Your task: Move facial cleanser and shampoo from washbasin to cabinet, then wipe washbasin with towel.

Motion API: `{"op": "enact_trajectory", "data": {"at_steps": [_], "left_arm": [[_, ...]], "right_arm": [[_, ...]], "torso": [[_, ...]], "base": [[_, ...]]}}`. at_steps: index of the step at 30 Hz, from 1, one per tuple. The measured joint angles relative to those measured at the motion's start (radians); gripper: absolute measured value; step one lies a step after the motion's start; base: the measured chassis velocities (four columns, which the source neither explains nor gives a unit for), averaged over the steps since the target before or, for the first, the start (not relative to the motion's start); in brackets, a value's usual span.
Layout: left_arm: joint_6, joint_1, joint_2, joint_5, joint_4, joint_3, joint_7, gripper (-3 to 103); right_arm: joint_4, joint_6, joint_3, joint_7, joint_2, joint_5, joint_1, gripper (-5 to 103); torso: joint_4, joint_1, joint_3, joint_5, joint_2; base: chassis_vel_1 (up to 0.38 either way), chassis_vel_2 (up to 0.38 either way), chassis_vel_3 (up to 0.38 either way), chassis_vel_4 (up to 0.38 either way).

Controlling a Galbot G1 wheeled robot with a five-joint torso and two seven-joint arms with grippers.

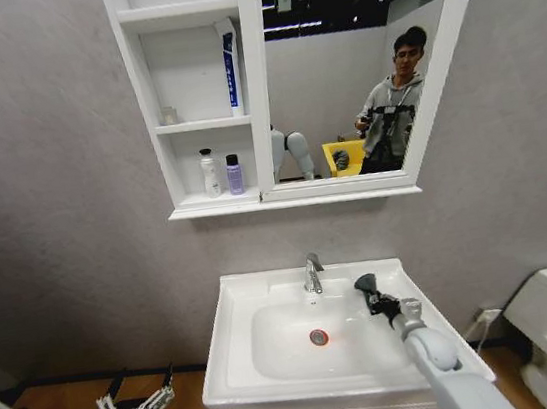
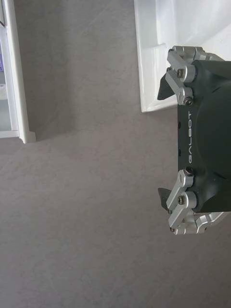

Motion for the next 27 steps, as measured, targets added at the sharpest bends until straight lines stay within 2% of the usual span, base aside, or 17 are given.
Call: {"op": "enact_trajectory", "data": {"at_steps": [6,12,21,23,27], "left_arm": [[0.0,0.0,0.0,0.0,0.0,0.0,0.0,100],[0.0,0.0,0.0,0.0,0.0,0.0,0.0,100],[0.0,0.0,0.0,0.0,0.0,0.0,0.0,100],[0.0,0.0,0.0,0.0,0.0,0.0,0.0,100],[0.0,0.0,0.0,0.0,0.0,0.0,0.0,100]], "right_arm": [[-0.08,-0.038,-0.071,0.018,0.009,-0.031,0.02,8],[-0.186,-0.13,-0.119,0.031,-0.024,0.033,0.093,8],[-0.286,-0.182,-0.167,0.03,-0.063,0.04,0.176,8],[-0.307,-0.191,-0.181,0.024,-0.062,0.044,0.193,8],[-0.374,-0.192,-0.209,0.014,-0.012,0.036,0.237,8]], "torso": [[0.0002,0.0,0.0,0.0002,0.0],[0.0,0.0,0.0,-0.0002,0.0],[0.0,0.0,0.0,-0.0002,0.0],[-0.0001,0.0,0.0,-0.0006,0.0],[-0.0001,0.0,0.0,-0.001,0.0]], "base": [[0.0,0.0,0.0,0.0],[0.0,0.0,0.0,0.0],[0.0,0.0,0.0,0.0],[0.0,0.0,0.0,0.0],[0.0,0.0,0.0,0.0]]}}
